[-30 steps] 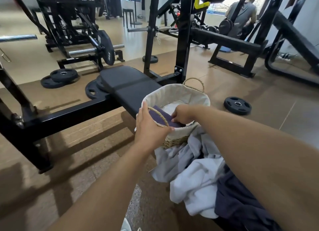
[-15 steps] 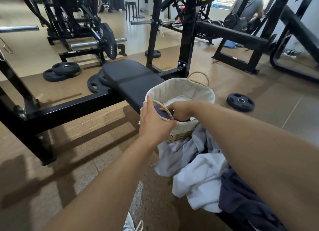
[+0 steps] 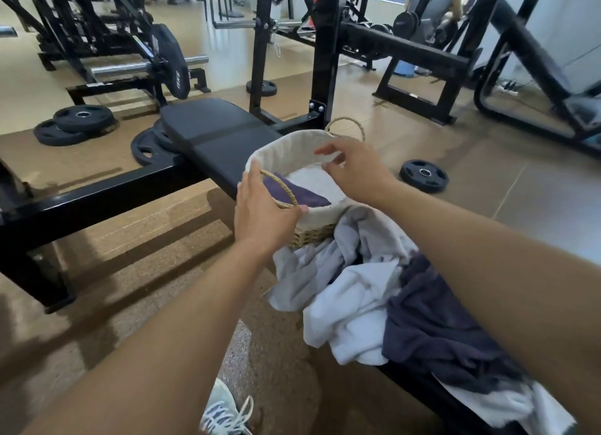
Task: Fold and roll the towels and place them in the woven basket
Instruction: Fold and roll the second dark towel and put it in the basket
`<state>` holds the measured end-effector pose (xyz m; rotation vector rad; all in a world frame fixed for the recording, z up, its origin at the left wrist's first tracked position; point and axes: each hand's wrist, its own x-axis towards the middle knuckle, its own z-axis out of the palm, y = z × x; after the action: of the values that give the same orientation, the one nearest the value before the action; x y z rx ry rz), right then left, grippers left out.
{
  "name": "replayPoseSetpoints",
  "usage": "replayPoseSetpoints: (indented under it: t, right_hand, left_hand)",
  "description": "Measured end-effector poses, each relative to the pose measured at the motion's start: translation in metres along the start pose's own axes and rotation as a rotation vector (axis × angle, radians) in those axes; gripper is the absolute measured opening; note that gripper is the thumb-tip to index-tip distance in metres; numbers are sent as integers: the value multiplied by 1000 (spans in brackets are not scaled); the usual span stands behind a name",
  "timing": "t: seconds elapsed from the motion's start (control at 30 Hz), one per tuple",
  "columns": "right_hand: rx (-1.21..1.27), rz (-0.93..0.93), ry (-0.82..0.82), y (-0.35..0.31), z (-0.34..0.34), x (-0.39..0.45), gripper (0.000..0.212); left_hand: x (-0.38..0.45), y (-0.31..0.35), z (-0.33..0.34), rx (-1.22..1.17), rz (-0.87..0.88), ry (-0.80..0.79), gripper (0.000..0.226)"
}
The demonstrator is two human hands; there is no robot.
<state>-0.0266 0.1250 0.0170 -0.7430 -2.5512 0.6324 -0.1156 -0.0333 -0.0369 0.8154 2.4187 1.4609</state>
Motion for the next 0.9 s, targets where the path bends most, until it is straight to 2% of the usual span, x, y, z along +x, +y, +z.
replayPoseSetpoints:
  t: [0.1, 0.17, 0.23, 0.3, 0.37, 0.43, 0.57, 0.7, 0.8, 0.83, 0.9]
  right_hand:
    - [68, -11, 107, 13, -35, -52, 23]
    - [92, 72, 182, 29, -57, -89, 23]
    - [78, 194, 213, 49, -72, -126, 25]
    - [23, 282, 211, 67, -81, -161, 28]
    - [-34, 321, 203, 81, -86, -192, 32]
    - [-115, 323, 136, 88, -91, -215, 37]
    - [-226, 339, -13, 89, -98, -249, 50]
    - [-174, 267, -87, 87, -93, -278, 46]
    - [-268, 233, -250, 90, -91, -283, 56]
    - [-319, 223, -285, 92, -88, -284, 51]
    - [-325, 223, -265, 94, -83, -285, 25]
  left_hand:
    - [-2, 6, 2, 44, -33, 5, 118]
    - [-10, 16, 7, 152, 14, 69, 114]
    - [-25, 30, 14, 197, 186, 153, 105]
    - [-40, 45, 25, 141, 423, 165, 92]
    - [-56, 60, 41, 77, 584, 35, 71]
    - [-74, 71, 61, 62, 652, -179, 52]
    - [-104, 73, 95, 80, 703, -469, 54]
    - [-112, 69, 107, 183, 734, -530, 51]
    - [-113, 65, 110, 244, 739, -500, 47]
    - [-114, 64, 110, 259, 727, -504, 45]
    - [-117, 60, 108, 259, 713, -530, 41]
